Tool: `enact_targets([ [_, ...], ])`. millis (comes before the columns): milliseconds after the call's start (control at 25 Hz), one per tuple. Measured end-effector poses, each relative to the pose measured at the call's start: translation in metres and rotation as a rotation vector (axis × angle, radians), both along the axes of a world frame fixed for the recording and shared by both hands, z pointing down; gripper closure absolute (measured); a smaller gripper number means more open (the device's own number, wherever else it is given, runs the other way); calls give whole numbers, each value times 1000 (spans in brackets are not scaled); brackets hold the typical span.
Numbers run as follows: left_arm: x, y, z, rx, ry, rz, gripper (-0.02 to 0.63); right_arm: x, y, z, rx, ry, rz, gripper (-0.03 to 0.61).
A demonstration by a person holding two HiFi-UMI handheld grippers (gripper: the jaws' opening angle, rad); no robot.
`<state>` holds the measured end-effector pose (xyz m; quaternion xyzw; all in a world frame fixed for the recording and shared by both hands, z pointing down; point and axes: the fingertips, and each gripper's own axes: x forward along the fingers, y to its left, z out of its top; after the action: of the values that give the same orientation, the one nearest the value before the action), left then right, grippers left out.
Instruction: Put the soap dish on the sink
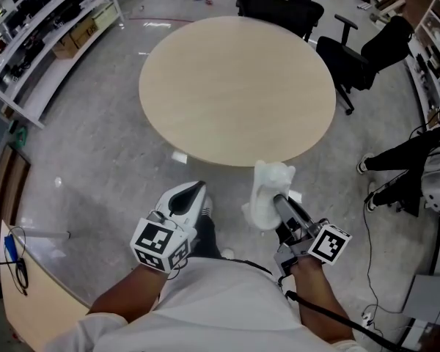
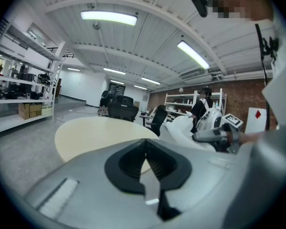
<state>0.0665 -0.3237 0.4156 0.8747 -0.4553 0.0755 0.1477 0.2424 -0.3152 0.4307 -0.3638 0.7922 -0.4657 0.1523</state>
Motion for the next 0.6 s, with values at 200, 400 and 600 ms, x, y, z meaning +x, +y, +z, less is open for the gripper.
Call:
enact_targets([
  [200, -7, -31, 0, -14, -5, 4, 606, -9, -26, 0, -13, 14, -4, 443],
  [400, -16, -63, -1, -26, -8, 25, 606, -24, -54, -2, -30, 13, 4, 445],
  [600, -25, -105, 0, -35, -24, 53, 606, -32, -91, 1, -65, 10, 31, 445],
])
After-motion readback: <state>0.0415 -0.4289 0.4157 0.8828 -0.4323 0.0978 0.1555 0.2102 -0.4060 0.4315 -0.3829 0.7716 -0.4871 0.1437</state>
